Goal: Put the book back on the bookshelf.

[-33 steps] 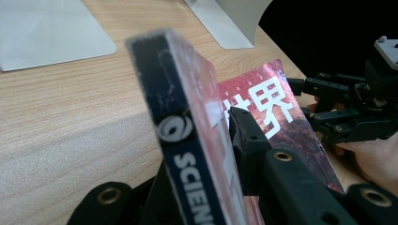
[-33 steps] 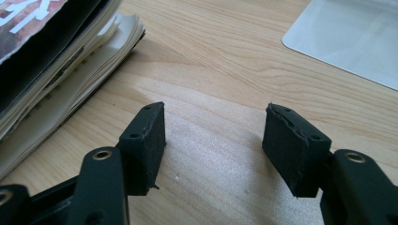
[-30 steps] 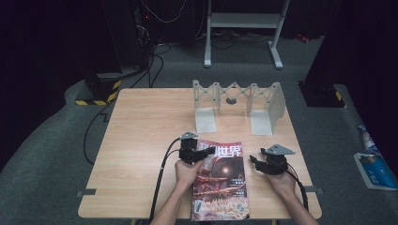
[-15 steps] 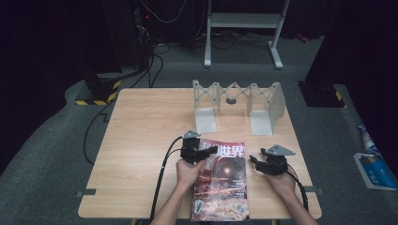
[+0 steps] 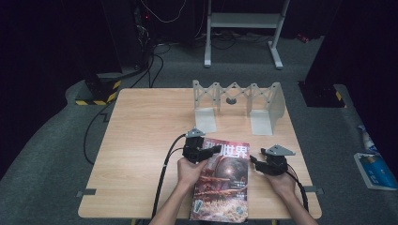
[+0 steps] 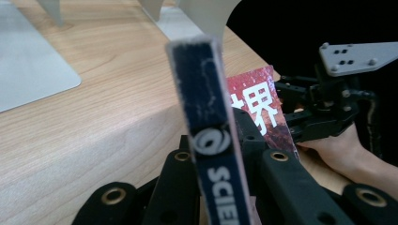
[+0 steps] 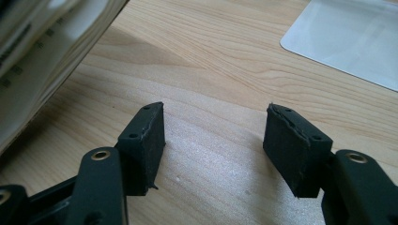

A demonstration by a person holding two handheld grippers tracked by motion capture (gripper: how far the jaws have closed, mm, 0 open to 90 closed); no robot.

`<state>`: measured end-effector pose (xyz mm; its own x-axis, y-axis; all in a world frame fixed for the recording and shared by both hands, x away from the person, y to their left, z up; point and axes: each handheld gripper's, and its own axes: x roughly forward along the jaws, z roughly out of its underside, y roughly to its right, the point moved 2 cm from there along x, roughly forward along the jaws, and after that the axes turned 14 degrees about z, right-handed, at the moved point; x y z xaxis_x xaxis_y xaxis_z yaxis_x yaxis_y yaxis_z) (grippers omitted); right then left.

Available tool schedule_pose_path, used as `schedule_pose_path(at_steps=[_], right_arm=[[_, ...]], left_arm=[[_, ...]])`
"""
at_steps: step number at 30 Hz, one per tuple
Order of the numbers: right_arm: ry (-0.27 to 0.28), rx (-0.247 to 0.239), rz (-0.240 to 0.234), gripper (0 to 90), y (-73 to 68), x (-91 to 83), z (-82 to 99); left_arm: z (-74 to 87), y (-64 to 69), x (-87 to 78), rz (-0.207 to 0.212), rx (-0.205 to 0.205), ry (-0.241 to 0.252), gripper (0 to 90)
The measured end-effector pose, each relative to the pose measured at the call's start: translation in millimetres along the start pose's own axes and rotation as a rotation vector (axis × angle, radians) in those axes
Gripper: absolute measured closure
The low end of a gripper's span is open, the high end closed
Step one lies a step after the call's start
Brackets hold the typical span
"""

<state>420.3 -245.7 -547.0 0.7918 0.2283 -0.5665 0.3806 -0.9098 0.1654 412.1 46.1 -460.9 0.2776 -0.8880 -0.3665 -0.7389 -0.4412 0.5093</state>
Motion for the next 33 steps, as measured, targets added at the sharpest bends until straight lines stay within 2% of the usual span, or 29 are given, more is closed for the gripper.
schedule_pose_path(at_steps=[5,11,28,33], right_arm=[[0.001,-0.001,-0.001,38.8,-0.1,0.0,0.0],[0.002,0.001,0.000,38.8,-0.2,0.0,0.0],[0.003,-0.002,-0.003,38.8,-0.8,-0.6,0.4],[0.003,-0.001,-0.003,38.8,-1.0,-0.7,0.5]], left_arm=[[-5.3,10.3,-3.2,0.005,0.048,0.015,82.2],[-14.0,21.2,-9.1,0.016,0.079,0.032,82.7],[-39.5,50.9,-16.2,0.034,0.184,0.000,83.3],[-46.4,57.8,-17.4,0.037,0.200,-0.018,83.7]])
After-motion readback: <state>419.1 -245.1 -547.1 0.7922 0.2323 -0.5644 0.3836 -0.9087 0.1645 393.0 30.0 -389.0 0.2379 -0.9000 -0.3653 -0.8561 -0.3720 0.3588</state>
